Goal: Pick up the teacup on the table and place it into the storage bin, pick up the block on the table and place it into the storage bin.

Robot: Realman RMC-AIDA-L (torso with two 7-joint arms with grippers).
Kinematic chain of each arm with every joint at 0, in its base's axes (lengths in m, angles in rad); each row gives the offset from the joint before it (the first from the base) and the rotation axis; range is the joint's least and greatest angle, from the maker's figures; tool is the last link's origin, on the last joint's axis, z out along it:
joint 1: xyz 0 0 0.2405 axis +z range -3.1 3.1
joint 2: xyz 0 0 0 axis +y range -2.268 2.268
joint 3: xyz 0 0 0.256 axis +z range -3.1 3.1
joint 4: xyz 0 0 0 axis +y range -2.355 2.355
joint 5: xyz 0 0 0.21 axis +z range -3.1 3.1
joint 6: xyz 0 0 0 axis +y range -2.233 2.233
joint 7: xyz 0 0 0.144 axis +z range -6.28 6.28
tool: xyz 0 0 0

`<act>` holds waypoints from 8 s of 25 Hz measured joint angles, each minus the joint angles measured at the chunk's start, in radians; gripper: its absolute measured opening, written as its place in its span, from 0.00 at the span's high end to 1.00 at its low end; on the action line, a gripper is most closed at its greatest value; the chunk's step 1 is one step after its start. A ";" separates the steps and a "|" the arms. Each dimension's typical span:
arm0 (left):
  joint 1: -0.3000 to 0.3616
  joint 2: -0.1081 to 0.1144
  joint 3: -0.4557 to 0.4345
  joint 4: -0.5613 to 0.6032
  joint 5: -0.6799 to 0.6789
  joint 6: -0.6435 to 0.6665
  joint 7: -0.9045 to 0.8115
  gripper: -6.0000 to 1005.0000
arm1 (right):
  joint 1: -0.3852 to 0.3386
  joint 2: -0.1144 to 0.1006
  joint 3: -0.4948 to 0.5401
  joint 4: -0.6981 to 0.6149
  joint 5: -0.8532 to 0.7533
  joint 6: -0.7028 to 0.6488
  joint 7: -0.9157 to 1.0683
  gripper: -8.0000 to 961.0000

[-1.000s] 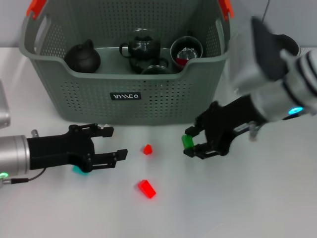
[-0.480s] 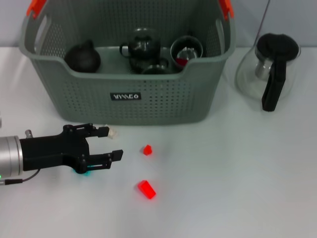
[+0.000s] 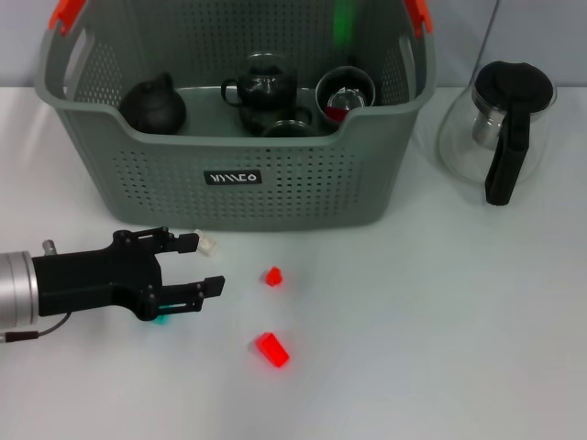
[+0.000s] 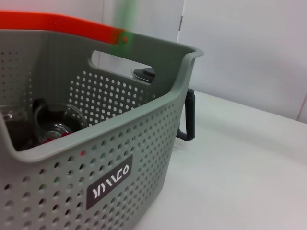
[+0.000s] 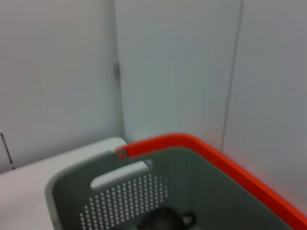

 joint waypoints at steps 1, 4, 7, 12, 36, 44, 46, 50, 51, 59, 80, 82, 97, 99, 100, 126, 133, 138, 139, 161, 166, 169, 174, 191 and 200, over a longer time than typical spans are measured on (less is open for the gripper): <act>0.001 0.000 -0.004 0.000 0.000 0.000 0.000 0.25 | -0.002 0.004 -0.003 0.009 -0.013 0.011 -0.010 0.40; 0.004 0.000 -0.015 0.000 0.000 0.007 0.000 0.25 | -0.022 0.017 0.000 0.005 -0.026 0.023 -0.042 0.38; 0.006 0.001 -0.034 0.008 0.000 0.039 -0.001 0.25 | -0.073 0.019 0.006 -0.036 0.058 -0.025 -0.088 0.32; 0.010 0.010 -0.075 0.038 -0.004 0.135 -0.002 0.25 | -0.184 0.026 0.008 -0.101 0.270 -0.201 -0.203 0.12; -0.040 -0.030 0.415 0.559 0.428 0.072 -0.824 0.25 | -0.510 0.191 -0.042 -0.077 0.092 -0.415 -0.435 0.02; -0.071 -0.032 0.600 0.606 0.586 -0.001 -1.176 0.25 | -0.503 0.191 -0.043 -0.064 0.014 -0.383 -0.460 0.01; -0.079 -0.032 0.635 0.596 0.631 -0.021 -1.243 0.25 | -0.499 0.188 -0.043 -0.049 0.011 -0.378 -0.473 0.02; -0.086 -0.033 0.687 0.583 0.695 -0.052 -1.353 0.25 | -0.494 0.186 -0.043 -0.027 0.007 -0.361 -0.492 0.01; -0.088 -0.034 0.698 0.579 0.703 -0.055 -1.374 0.25 | -0.493 0.186 -0.043 -0.022 0.002 -0.357 -0.496 0.01; -0.104 -0.034 0.781 0.521 0.731 -0.091 -1.484 0.27 | -0.483 0.194 -0.072 0.009 -0.033 -0.339 -0.543 0.01; -0.127 -0.032 0.800 0.433 0.732 -0.154 -1.520 0.30 | -0.476 0.194 -0.092 0.043 -0.039 -0.294 -0.556 0.01; -0.131 -0.032 0.804 0.433 0.732 -0.154 -1.520 0.30 | -0.476 0.194 -0.092 0.043 -0.039 -0.290 -0.556 0.01; -0.123 -0.035 0.811 0.749 0.583 0.002 -1.507 0.61 | -0.489 0.184 -0.083 0.046 -0.040 -0.276 -0.550 0.02; -0.132 -0.032 0.758 0.861 0.417 0.059 -1.477 0.60 | -0.494 0.178 -0.078 0.047 -0.040 -0.274 -0.544 0.02; -0.139 -0.031 0.730 0.895 0.348 0.075 -1.461 0.59 | -0.496 0.176 -0.074 0.047 -0.040 -0.274 -0.540 0.02; -0.250 0.004 0.411 0.878 -0.019 -0.036 -1.083 0.19 | -0.503 0.169 -0.059 0.070 -0.042 -0.250 -0.513 0.01; -0.051 -0.034 0.778 1.074 0.086 0.139 -1.002 0.04 | -0.503 0.171 -0.054 0.071 -0.053 -0.226 -0.487 0.01; -0.045 -0.038 1.013 1.033 0.369 0.123 -1.188 0.05 | -0.496 0.171 -0.046 0.085 -0.066 -0.215 -0.474 0.02; -0.060 -0.039 1.061 0.997 0.437 0.116 -1.253 0.05 | -0.496 0.170 -0.045 0.086 -0.066 -0.214 -0.472 0.02; -0.208 -0.040 1.381 0.609 0.642 -0.124 -1.687 0.09 | -0.490 0.168 -0.042 0.095 -0.069 -0.179 -0.476 0.02; -0.211 -0.040 1.384 0.578 0.642 -0.159 -1.687 0.12 | -0.490 0.170 -0.043 0.096 -0.068 -0.177 -0.476 0.01; -0.215 -0.040 1.385 0.562 0.643 -0.171 -1.688 0.14 | -0.489 0.170 -0.043 0.097 -0.068 -0.177 -0.476 0.01; -0.222 -0.040 1.390 0.533 0.647 -0.189 -1.688 0.17 | -0.489 0.171 -0.043 0.097 -0.068 -0.171 -0.476 0.01; -0.243 -0.040 1.395 0.499 0.650 -0.199 -1.687 0.42 | -0.489 0.170 -0.043 0.098 -0.068 -0.160 -0.476 0.01; -0.252 -0.039 1.354 0.557 0.642 -0.139 -1.686 0.53 | -0.490 0.169 -0.042 0.100 -0.068 -0.156 -0.480 0.01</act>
